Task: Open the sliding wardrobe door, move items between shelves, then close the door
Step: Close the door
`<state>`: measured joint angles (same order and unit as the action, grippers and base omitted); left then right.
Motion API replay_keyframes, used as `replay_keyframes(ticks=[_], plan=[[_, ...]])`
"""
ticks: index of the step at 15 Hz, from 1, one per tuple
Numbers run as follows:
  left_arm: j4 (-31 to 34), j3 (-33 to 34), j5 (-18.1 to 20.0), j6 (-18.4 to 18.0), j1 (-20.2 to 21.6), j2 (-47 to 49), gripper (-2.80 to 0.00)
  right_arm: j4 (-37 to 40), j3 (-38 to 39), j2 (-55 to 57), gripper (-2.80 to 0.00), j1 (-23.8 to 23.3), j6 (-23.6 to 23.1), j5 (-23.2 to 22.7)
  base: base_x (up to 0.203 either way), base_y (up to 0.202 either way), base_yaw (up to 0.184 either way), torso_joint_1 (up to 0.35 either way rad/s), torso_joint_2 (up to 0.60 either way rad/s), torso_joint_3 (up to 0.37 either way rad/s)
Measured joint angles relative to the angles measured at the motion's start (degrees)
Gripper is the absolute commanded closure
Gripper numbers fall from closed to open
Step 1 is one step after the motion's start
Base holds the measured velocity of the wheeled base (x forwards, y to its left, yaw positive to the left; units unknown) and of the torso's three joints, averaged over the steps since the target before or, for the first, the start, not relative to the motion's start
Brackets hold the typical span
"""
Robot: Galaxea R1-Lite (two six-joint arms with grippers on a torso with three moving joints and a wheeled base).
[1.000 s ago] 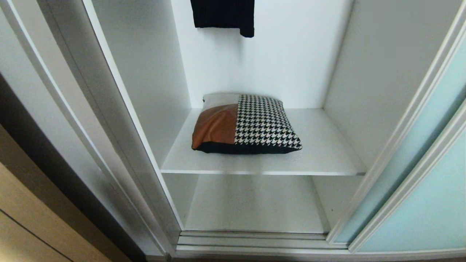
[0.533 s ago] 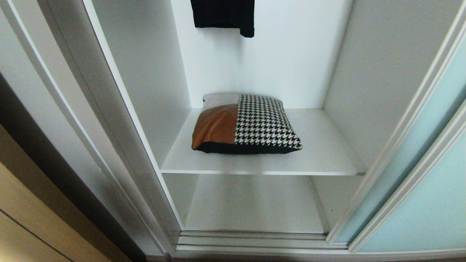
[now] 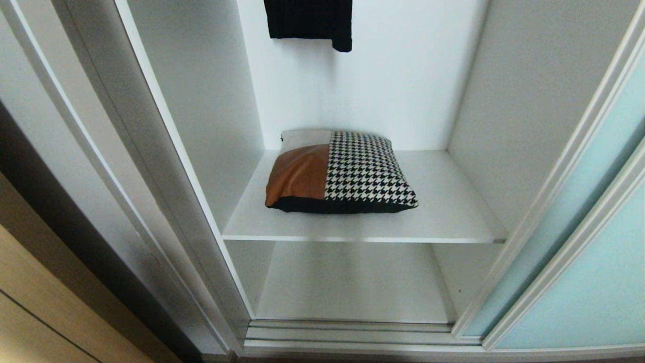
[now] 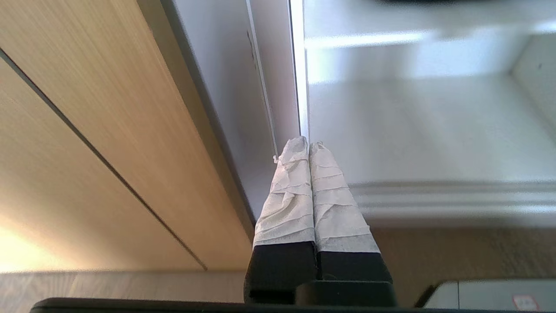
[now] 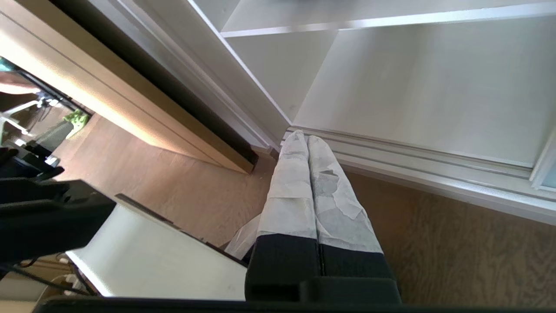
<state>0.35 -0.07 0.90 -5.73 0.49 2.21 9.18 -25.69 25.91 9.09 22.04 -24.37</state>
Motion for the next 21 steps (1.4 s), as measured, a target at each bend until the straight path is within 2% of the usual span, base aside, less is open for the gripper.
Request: replay_keyframes(ticks=[11,15,21], plan=[[-0.1,0.1,0.0,0.0,0.0,-2.1,0.0,0.1,3.3,-4.5,0.0,-0.1,-0.1,0.1,0.0,0.0,0.0,0.0,0.0,0.0],[-0.1,0.1,0.0,0.0,0.0,-2.1,0.0,-0.1,4.0,-5.3,0.0,-0.5,-0.8,4.4,0.0,0.0,0.0,0.0,0.0,0.0],[-0.1,0.1,0.0,0.0,0.0,-2.1,0.0,2.1,5.1,-7.8,0.0,-0.3,-3.9,5.5,0.0,0.0,0.0,0.0,0.0,0.0]])
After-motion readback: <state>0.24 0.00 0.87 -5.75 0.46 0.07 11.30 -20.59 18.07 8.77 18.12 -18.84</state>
